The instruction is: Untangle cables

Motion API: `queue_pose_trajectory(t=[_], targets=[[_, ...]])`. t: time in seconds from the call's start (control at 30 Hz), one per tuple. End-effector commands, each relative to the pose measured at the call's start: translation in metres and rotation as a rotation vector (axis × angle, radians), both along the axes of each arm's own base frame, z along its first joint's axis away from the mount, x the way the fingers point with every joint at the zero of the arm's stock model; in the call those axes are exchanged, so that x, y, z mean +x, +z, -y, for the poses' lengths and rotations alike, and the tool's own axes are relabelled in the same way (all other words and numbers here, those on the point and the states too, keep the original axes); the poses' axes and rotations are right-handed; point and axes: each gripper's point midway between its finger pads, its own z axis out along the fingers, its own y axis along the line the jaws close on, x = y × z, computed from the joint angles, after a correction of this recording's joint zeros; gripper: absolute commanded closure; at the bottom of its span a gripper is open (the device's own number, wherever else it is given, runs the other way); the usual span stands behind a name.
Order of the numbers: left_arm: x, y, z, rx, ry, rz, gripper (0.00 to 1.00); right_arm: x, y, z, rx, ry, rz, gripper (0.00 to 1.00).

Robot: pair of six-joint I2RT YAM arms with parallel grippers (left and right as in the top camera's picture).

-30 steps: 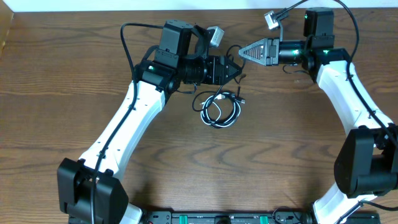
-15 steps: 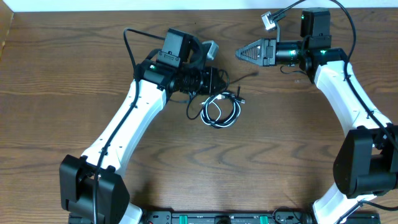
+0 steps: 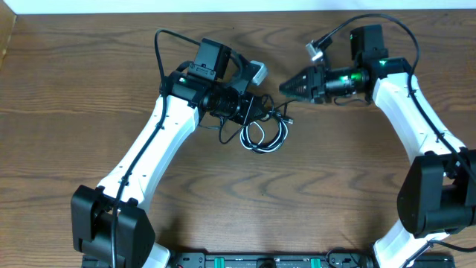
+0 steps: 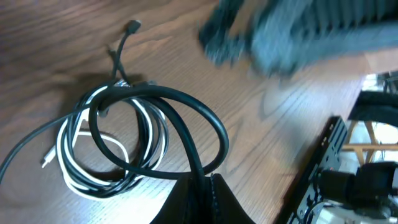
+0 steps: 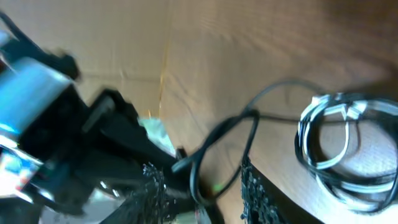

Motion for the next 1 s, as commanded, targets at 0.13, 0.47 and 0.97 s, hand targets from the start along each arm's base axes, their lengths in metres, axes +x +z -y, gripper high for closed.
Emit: queue_pose_trajectory(t=[0.13, 0.47, 0.97], targets=[[-0.011, 0.007, 0.009, -0.079, -0.107, 0.015, 0.93, -0.029, -0.004, -0.021, -0.012, 0.155, 0.122, 0.62], [-0.017, 0.01, 0.012, -0.11, -0.124, -0.011, 0.93, -0.035, -0.007, -0.026, -0.012, 0.174, 0.114, 0.92], [-0.025, -0.008, -0.004, 0.002, -0.084, -0.075, 0.93, -0.003, 0.075, 0.003, 0.363, 0.182, 0.297, 0.99]])
